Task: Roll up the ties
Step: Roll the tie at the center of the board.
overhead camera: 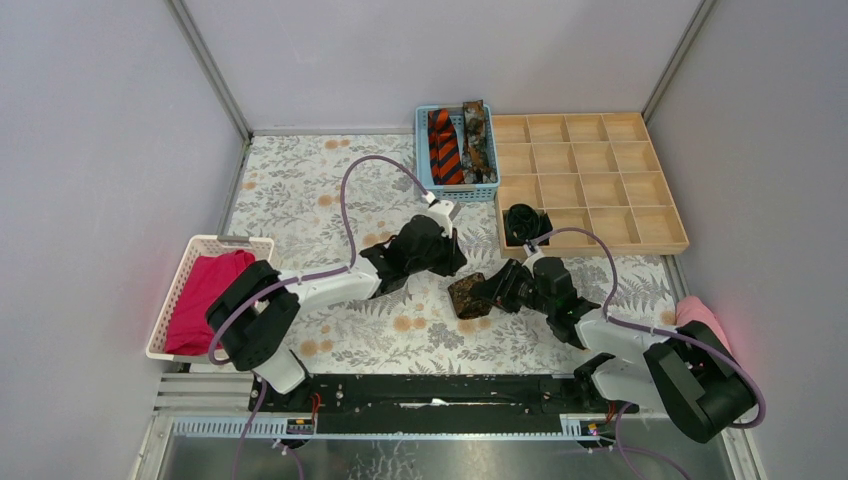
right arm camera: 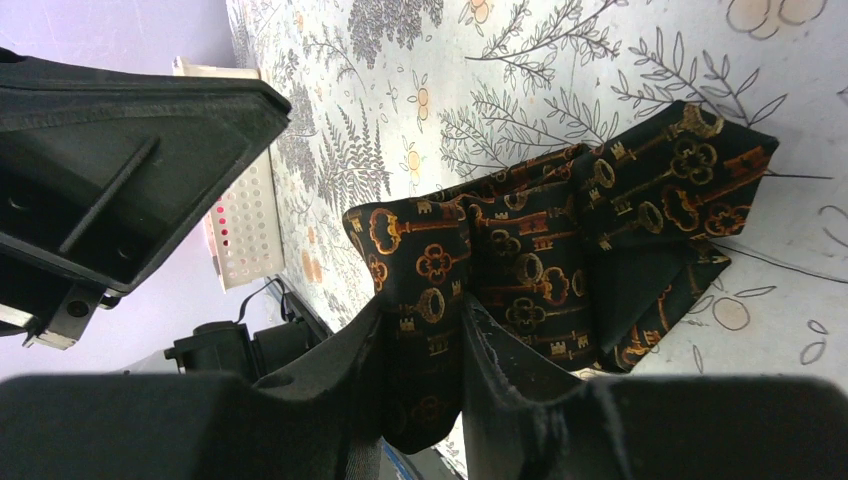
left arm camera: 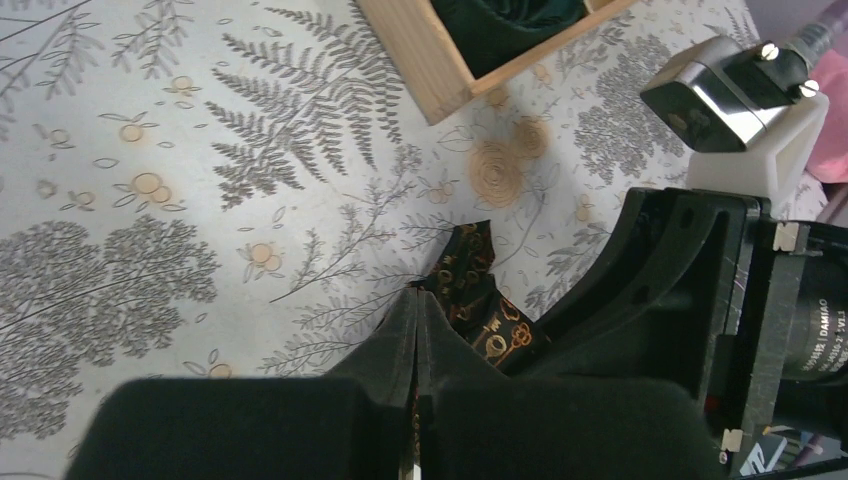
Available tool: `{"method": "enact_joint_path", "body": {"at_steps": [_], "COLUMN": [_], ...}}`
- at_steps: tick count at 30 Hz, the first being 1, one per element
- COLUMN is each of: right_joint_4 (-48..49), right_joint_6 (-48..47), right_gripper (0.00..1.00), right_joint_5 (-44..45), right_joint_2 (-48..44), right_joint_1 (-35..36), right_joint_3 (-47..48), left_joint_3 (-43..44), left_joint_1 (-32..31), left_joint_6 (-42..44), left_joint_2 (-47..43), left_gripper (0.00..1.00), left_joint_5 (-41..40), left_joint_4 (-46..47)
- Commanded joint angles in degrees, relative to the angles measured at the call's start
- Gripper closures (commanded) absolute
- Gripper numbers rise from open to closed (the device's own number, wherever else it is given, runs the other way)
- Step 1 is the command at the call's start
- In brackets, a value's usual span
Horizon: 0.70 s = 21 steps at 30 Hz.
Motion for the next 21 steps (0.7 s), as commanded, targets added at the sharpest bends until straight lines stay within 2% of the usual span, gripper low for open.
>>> {"method": "enact_joint_path", "body": {"at_steps": [1, 5, 13, 21], "right_joint_4": [-4.59, -7.09, -3.24, -6.47], "right_joint_6": [-2.17, -3.45, -4.02, -8.40], "right_gripper": [0.66, 0.66, 0.66, 0.67], "right_joint_5": [1.07, -0.08, -3.25, -1.92], "right_joint_2": [-2.60, -1.98, 1.97, 4.80], "right_joint_1": [-1.73, -4.37, -7.48, -9.00], "right_joint_3": [0.89, 1.29, 0.28, 2.33], "left_joint_3": [2.06, 3.55, 4.73, 5.16], "left_joint_1": [-1.16, -1.68, -2.36, -3.31], "left_joint_6": [1.49, 2.29, 2.64, 2.55], "left_joint_2": [2.33, 4.07, 5.83, 7.15], "left_gripper": [1.00, 1.00, 1.00, 1.00], "left_joint_5": [2.20, 3.95, 5.43, 8.01], "left_joint_4": [3.95, 3.68, 4.06, 4.82]}}
